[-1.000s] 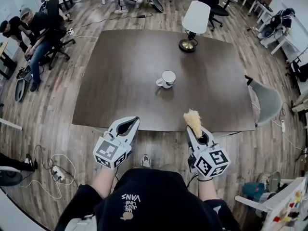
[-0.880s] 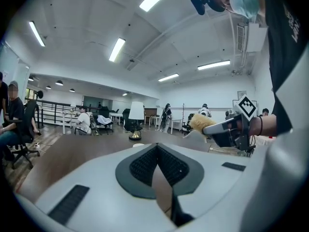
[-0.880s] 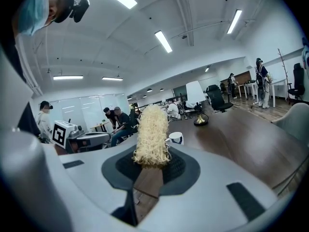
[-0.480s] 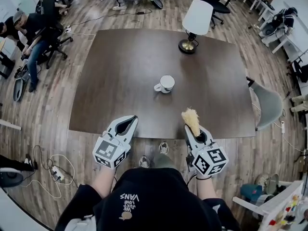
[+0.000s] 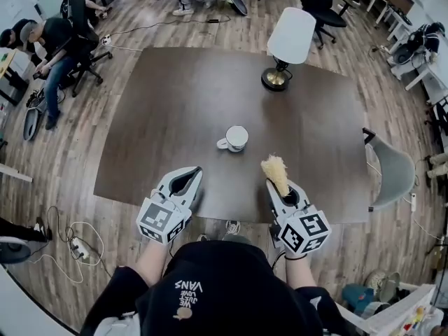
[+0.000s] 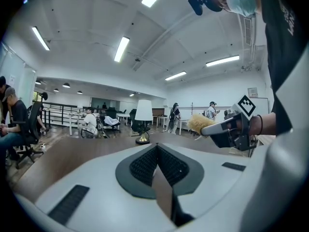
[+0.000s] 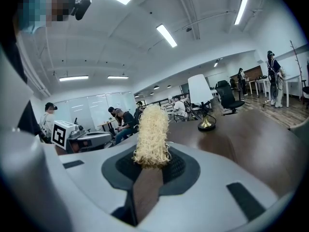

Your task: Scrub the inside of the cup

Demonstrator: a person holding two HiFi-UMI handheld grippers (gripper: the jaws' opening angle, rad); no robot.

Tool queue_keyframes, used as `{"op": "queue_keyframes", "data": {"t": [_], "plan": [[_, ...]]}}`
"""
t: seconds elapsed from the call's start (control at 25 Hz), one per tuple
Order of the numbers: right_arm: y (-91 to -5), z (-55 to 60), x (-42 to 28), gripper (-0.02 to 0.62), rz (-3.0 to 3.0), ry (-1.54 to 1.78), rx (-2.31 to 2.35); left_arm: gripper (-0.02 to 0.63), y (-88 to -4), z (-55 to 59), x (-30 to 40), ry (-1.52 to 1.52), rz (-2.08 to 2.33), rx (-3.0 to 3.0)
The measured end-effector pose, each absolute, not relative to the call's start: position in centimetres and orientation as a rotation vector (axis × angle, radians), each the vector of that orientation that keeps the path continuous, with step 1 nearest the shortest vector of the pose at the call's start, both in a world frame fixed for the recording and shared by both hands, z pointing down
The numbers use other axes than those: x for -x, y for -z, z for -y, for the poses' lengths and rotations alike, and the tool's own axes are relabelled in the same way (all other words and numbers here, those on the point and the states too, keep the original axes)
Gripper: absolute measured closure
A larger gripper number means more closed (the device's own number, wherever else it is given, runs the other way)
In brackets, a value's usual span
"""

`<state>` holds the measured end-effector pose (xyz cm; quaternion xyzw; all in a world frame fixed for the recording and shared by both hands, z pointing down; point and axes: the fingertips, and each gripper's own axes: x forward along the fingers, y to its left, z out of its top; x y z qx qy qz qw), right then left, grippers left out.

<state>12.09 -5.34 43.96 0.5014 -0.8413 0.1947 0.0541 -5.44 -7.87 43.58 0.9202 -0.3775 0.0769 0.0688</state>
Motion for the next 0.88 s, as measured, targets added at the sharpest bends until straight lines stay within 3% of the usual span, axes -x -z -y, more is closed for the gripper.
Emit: {"op": "queue_keyframes", "data": {"t": [0.88], "plan": [[-45.5,14.1,-12.8,0.516,2.59,-0.635,-1.351,0.595,-45.0,16.2,2.0,-0.298,1.164,-2.763]]}}
